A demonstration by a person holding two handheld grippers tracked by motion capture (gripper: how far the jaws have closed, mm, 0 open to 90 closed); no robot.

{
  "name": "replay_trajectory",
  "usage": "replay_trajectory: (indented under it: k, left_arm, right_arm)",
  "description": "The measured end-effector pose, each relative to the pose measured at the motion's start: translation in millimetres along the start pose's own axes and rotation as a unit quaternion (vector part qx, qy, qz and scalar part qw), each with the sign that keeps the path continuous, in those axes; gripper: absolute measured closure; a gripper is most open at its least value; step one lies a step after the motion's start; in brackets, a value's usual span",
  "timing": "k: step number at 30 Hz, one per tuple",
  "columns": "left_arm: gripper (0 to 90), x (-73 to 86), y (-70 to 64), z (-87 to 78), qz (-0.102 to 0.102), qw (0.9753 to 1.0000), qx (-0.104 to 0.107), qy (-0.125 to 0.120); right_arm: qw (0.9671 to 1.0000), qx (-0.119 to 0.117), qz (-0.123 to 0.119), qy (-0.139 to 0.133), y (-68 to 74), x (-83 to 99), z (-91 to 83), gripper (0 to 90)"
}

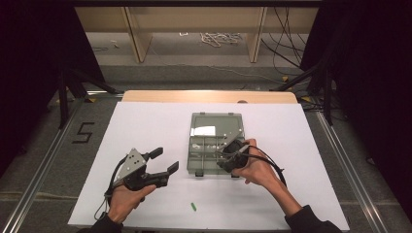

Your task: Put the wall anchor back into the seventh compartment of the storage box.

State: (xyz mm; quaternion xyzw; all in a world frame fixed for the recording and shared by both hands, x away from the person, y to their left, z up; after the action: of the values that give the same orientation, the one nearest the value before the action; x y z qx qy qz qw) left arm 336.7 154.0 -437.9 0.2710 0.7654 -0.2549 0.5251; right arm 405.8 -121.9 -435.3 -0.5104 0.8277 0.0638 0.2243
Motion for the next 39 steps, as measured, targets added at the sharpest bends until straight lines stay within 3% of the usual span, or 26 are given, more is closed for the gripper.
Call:
replay_trajectory:
  k: [7, 11, 19, 39]
  left_arm:
    - [23.8, -0.6, 0.5, -0.8, 0.001, 1.0000, -0.003, 0.002]
    - [23.8, -0.3, 0.5, -0.8, -0.004, 1.0000, -0.005, 0.002]
    - [23.8, 0.0, 0.7, -0.9, -0.003, 1.0000, -0.005, 0.005]
    - [23.8, 0.0, 3.0, -0.6, -0.003, 1.0000, -0.007, 0.003]
  right_arm:
    - [0.9997, -0.006, 0.011, -0.022, 24.6, -5.9, -7.9, 43.2]
    - [0.9997, -0.004, -0.007, -0.022, 40.8, -9.3, -6.6, 42.4]
    - [0.9984, -0.041, -0.038, -0.008, 72.6, -16.6, 4.8, 40.9]
    - [0.9938, -0.080, -0.073, 0.028, 103.7, -20.6, 30.4, 37.0]
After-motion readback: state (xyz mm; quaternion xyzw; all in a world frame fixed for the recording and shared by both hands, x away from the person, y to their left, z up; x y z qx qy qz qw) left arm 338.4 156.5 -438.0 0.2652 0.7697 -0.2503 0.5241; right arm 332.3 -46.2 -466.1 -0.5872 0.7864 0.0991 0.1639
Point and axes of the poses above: each handheld gripper's, and its own axes: z roughly forward along the jaws, x roughly out of its underside, y roughly to its left, the point moved 2 cm from there along z, roughly forward along the jaws, and after that the axes turned 7 degrees about y, right-handed, at the moved point
